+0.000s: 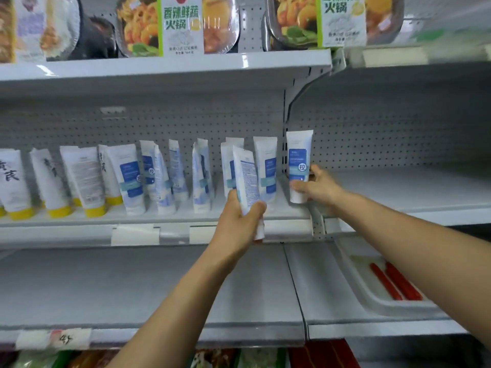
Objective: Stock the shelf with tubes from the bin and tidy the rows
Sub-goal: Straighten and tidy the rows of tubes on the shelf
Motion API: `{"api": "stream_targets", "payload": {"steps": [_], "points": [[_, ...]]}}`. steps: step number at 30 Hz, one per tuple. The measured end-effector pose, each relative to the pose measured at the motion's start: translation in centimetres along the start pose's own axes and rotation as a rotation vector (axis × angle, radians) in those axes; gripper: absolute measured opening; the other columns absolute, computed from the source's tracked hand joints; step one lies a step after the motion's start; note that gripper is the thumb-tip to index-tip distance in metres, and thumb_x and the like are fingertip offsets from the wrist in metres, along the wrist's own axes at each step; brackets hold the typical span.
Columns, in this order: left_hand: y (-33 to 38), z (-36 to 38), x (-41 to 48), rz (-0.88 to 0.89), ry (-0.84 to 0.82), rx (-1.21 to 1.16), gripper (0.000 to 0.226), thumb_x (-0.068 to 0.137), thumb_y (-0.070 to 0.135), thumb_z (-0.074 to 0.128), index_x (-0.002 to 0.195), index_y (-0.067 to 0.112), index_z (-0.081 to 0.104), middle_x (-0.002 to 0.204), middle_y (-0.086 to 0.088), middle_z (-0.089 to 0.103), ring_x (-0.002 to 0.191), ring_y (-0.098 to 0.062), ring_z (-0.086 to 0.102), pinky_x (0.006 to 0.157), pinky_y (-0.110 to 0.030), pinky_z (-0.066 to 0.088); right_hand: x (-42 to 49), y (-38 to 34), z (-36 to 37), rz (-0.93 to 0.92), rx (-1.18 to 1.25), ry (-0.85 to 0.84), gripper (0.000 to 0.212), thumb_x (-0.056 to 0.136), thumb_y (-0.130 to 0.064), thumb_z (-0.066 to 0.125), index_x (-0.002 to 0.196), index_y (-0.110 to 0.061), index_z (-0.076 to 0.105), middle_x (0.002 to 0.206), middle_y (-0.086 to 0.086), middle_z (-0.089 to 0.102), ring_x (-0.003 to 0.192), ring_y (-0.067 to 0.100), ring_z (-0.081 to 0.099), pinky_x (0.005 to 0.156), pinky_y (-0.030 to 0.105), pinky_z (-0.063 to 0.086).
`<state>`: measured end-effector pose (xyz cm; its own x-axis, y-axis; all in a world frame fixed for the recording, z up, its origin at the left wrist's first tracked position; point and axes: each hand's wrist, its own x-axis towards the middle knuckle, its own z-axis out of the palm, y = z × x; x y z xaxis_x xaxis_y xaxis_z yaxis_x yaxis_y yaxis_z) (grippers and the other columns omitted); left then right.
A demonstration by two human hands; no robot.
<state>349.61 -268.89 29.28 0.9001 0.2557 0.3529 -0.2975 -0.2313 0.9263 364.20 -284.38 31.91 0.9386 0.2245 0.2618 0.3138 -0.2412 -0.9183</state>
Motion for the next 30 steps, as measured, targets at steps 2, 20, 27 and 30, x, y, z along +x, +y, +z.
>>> {"api": "stream_targets", "payload": {"steps": [2,20,27,30], "points": [[-0.3,0.6,0.4,0.009,0.032,0.023,0.037,0.096,0.024,0.052,0.13,0.03,0.037,0.121,0.006,0.056,0.103,-0.014,0.059,0.077,-0.039,0.061,1.5,0.7,0.3,0.002,-0.028,-0.015,0.047,0.083,-0.01,0.07,0.124,-0.016,0.048,0.115,0.007,0.062,0.101,0.023,0.061,0.094,0.041,0.049],[-1.1,2.0,1.7,0.0,0.145,0.081,0.042,0.096,0.028,0.054,0.134,0.03,0.036,0.13,0.005,0.054,0.111,-0.014,0.057,0.094,-0.045,0.054,5.8,2.4,0.8,0.023,-0.04,-0.087,0.047,0.085,-0.009,0.068,0.126,-0.014,0.046,0.122,0.006,0.06,0.112,0.025,0.058,0.102,0.046,0.045],[-0.5,2.6,0.7,0.042,0.158,0.077,0.03,0.098,0.025,0.051,0.122,0.033,0.035,0.107,0.014,0.057,0.091,-0.016,0.061,0.065,-0.034,0.059,2.5,1.1,-0.2,-0.148,-0.219,0.176,0.028,0.09,-0.013,0.06,0.115,-0.009,0.048,0.084,-0.003,0.049,0.087,0.018,0.053,0.082,0.035,0.05],[-0.3,3.2,0.5,0.084,0.167,0.122,0.045,0.097,0.025,0.052,0.134,0.033,0.028,0.117,0.007,0.058,0.1,-0.019,0.061,0.084,-0.045,0.057,-0.5,-0.8,-0.8,-0.232,-0.018,0.014,0.016,0.091,-0.023,0.063,0.101,-0.011,0.059,0.082,0.001,0.06,0.076,0.014,0.057,0.064,0.022,0.048]]}}
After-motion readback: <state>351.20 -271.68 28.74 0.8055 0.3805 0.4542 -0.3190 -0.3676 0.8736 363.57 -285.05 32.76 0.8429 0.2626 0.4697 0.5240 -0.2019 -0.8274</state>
